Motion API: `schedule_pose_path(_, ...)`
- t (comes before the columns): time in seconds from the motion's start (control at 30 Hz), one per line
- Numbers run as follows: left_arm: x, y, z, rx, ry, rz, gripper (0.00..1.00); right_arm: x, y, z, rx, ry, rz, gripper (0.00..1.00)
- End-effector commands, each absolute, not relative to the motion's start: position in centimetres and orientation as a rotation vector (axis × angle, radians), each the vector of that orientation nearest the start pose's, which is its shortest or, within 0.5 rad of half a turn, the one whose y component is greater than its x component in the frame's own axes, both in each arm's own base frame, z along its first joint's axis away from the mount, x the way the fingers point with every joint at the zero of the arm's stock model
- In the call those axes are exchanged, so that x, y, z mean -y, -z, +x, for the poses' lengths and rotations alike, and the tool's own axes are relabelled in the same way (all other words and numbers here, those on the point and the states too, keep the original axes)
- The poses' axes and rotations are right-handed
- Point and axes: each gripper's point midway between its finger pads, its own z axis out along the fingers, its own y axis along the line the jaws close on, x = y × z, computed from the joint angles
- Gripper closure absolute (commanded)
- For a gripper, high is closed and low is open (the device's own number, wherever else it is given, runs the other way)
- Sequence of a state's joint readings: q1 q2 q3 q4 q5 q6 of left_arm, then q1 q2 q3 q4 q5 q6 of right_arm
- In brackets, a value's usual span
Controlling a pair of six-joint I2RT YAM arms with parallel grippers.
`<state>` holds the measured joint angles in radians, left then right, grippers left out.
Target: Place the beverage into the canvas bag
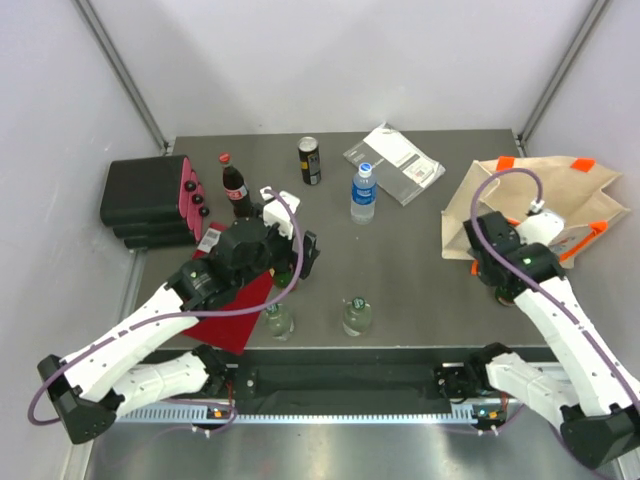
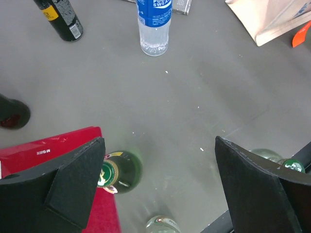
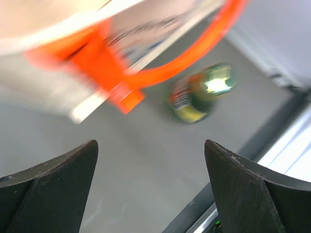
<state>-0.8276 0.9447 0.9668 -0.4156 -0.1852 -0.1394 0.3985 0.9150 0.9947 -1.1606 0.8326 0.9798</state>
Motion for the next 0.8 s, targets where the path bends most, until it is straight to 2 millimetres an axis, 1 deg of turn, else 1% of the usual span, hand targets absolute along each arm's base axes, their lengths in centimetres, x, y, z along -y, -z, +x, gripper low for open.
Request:
schedule_pose_path(0.0, 21.6, -28.1, 24.1, -1.811, 0.466, 0.507, 0.01, 7.3, -23.0, 19.1, -1.916, 0.529, 0.941, 0.12)
schedule_pose_path(0.03, 21.6, -28.2, 24.0, -1.808, 0.471, 0.506, 0.01, 7.3, -22.9, 19.2, -1.921, 0.511, 0.944, 0.12)
schedule_pose_path(0.07, 21.6, -28.2, 24.0, -1.808, 0.473, 0.504, 0.01, 8.1, -23.3, 19.0, -1.906, 0.525, 0.953, 0.13)
schedule_pose_path(0.17, 21.8, -27.8, 24.1, -1.817, 0.475, 0.506, 0.01, 9.4, -23.0, 18.7, -1.908, 0.589, 0.969, 0.13)
schedule_pose_path(0.2, 21.8, -27.6, 24.2, -1.819, 0.471, 0.508, 0.01, 10.1, -23.0, 18.6, -1.890, 0.612, 0.997, 0.13)
schedule_pose_path(0.27, 21.9, -27.2, 24.2, -1.838, 0.460, 0.515, 0.02, 10.5, -22.9, 19.2, -1.898, 0.613, 0.981, 0.15)
schedule_pose_path(0.3, 21.9, -27.1, 24.3, -1.843, 0.458, 0.515, 0.02, 10.6, -22.8, 19.5, -1.898, 0.601, 0.984, 0.16)
schedule_pose_path(0.33, 21.9, -27.1, 24.3, -1.842, 0.456, 0.512, 0.02, 10.2, -22.0, 19.9, -1.929, 0.565, 0.976, 0.16)
schedule_pose_path(0.43, 21.7, -27.0, 24.4, -1.843, 0.447, 0.506, 0.02, 10.4, -20.7, 21.0, -1.950, 0.523, 0.987, 0.19)
schedule_pose_path(0.5, 21.6, -27.0, 24.4, -1.843, 0.441, 0.501, 0.02, 10.8, -20.1, 21.5, -1.956, 0.525, 0.989, 0.22)
schedule_pose_path(0.6, 21.4, -26.8, 24.6, -1.845, 0.427, 0.495, 0.02, 11.3, -19.4, 21.7, -1.967, 0.530, 0.992, 0.25)
schedule_pose_path(0.63, 21.4, -26.9, 24.6, -1.842, 0.428, 0.495, 0.02, 11.5, -19.4, 22.0, -1.954, 0.527, 0.994, 0.27)
schedule_pose_path(0.73, 21.3, -26.7, 24.7, -1.848, 0.415, 0.493, 0.02, 11.7, -18.8, 22.2, -1.958, 0.527, 0.982, 0.32)
schedule_pose_path(0.77, 21.3, -26.7, 24.7, -1.848, 0.414, 0.492, 0.02, 11.7, -18.6, 22.1, -1.960, 0.526, 0.978, 0.35)
